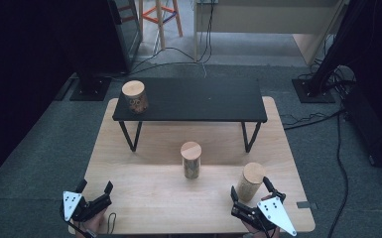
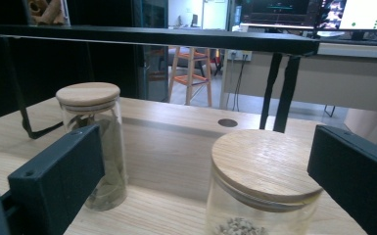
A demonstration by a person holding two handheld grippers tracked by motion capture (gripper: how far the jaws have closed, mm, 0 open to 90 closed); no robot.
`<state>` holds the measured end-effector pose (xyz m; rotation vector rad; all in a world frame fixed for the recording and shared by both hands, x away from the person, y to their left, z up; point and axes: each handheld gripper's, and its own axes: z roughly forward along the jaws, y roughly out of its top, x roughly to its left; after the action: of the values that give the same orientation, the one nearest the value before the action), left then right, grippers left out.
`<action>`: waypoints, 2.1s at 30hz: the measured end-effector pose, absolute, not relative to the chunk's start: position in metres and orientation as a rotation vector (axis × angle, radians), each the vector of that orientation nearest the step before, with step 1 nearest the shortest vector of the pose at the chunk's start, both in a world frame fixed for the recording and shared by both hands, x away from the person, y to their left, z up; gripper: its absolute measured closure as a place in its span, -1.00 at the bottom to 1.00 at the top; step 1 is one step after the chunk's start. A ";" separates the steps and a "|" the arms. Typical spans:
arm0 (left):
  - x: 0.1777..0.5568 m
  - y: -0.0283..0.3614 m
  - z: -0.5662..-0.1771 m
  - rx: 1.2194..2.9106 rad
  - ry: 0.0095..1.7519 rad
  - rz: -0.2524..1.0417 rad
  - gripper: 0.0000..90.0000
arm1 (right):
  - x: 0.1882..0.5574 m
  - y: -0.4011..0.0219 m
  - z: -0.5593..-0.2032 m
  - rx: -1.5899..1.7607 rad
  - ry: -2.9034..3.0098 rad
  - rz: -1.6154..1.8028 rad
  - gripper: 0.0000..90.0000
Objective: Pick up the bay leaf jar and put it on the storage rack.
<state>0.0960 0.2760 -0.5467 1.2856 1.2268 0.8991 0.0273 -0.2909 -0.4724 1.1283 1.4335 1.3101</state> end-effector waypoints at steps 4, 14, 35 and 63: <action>0.096 0.276 -0.547 1.286 1.225 0.899 -1.00 | 0.028 -0.289 -0.473 1.129 1.430 1.318 -1.00; 0.096 0.277 -0.547 1.282 1.223 0.896 -1.00 | 0.031 -0.280 -0.470 1.111 1.454 1.336 -1.00; 0.096 0.278 -0.547 1.282 1.221 0.889 -1.00 | 0.045 -0.258 -0.474 1.073 1.519 1.366 -1.00; 0.096 0.280 -0.548 1.279 1.216 0.881 -1.00 | 0.066 -0.229 -0.486 1.078 1.513 1.373 -1.00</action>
<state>0.0960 0.2798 -0.5478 1.2795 1.2155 0.8813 0.0660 -0.2293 -0.4862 1.0776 1.5130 1.3731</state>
